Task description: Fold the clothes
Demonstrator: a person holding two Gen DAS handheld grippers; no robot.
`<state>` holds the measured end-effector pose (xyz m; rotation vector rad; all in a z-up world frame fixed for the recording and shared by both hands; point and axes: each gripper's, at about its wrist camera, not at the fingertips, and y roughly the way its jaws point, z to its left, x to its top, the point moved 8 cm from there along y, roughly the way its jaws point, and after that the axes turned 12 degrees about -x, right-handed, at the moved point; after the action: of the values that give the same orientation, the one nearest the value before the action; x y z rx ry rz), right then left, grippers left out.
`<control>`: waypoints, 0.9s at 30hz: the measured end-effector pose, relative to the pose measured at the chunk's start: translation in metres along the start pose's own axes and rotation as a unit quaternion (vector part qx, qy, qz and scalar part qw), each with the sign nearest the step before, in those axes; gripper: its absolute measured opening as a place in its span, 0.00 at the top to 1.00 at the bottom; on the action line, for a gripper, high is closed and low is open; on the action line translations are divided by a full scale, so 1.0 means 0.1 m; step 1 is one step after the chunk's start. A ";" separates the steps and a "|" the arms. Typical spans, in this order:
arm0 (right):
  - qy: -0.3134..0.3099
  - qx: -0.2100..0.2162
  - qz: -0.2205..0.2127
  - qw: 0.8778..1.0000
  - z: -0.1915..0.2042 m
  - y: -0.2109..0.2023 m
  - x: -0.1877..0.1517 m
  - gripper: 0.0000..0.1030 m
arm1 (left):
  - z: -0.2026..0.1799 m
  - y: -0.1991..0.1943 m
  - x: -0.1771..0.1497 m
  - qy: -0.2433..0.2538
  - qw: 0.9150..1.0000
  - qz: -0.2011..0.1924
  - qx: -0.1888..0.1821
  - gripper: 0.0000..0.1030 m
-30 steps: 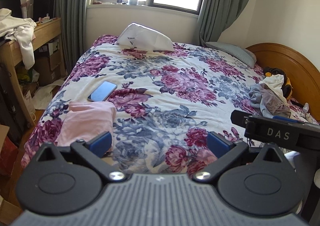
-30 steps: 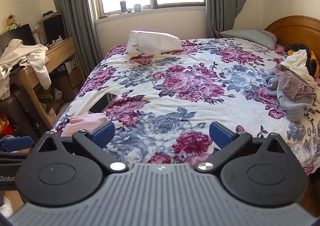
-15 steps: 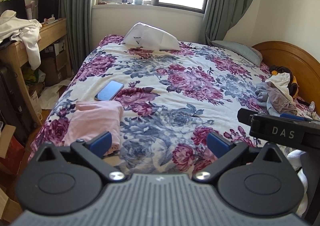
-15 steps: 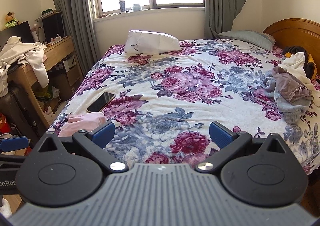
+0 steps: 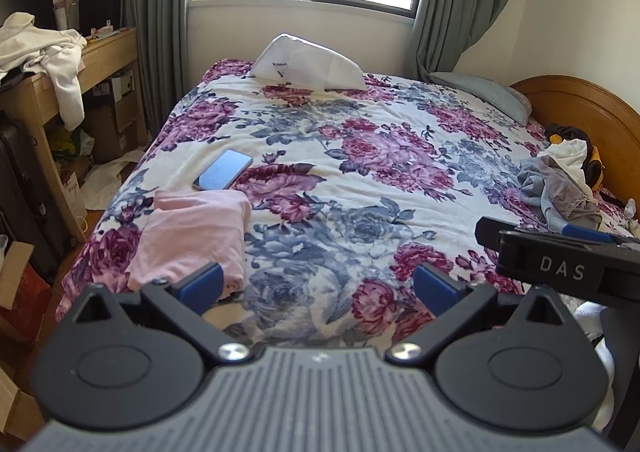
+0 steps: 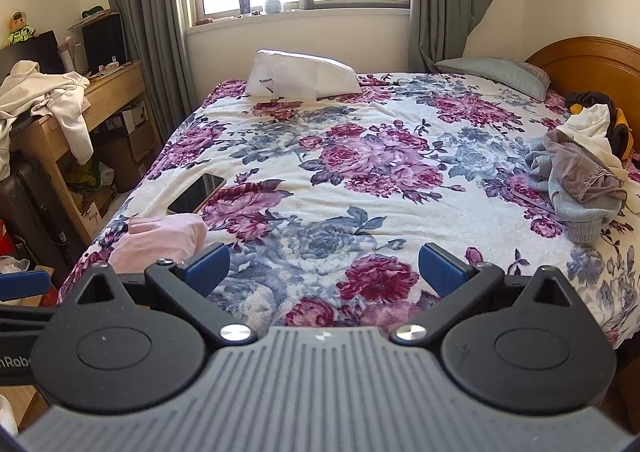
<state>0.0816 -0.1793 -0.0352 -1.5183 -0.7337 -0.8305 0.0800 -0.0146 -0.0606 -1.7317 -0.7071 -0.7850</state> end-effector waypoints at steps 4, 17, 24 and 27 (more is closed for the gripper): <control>0.002 -0.004 -0.003 1.000 -0.01 0.00 0.00 0.00 | 0.00 0.00 -0.01 -0.005 1.000 -0.001 -0.003 0.00; -0.003 -0.009 -0.005 1.000 0.01 -0.02 -0.03 0.00 | 0.03 -0.01 -0.03 -0.009 1.000 0.000 0.000 0.00; -0.002 -0.005 0.001 1.000 0.02 0.02 -0.03 0.00 | 0.07 0.02 -0.03 -0.011 1.000 0.002 0.005 0.00; -0.004 -0.006 0.003 1.000 0.02 0.04 -0.04 0.00 | 0.07 0.04 -0.03 -0.012 1.000 0.004 0.003 0.00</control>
<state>0.0829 -0.1777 -0.0407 -1.5347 -0.7302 -0.8274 0.0828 -0.0095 -0.0668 -1.7405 -0.7183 -0.7567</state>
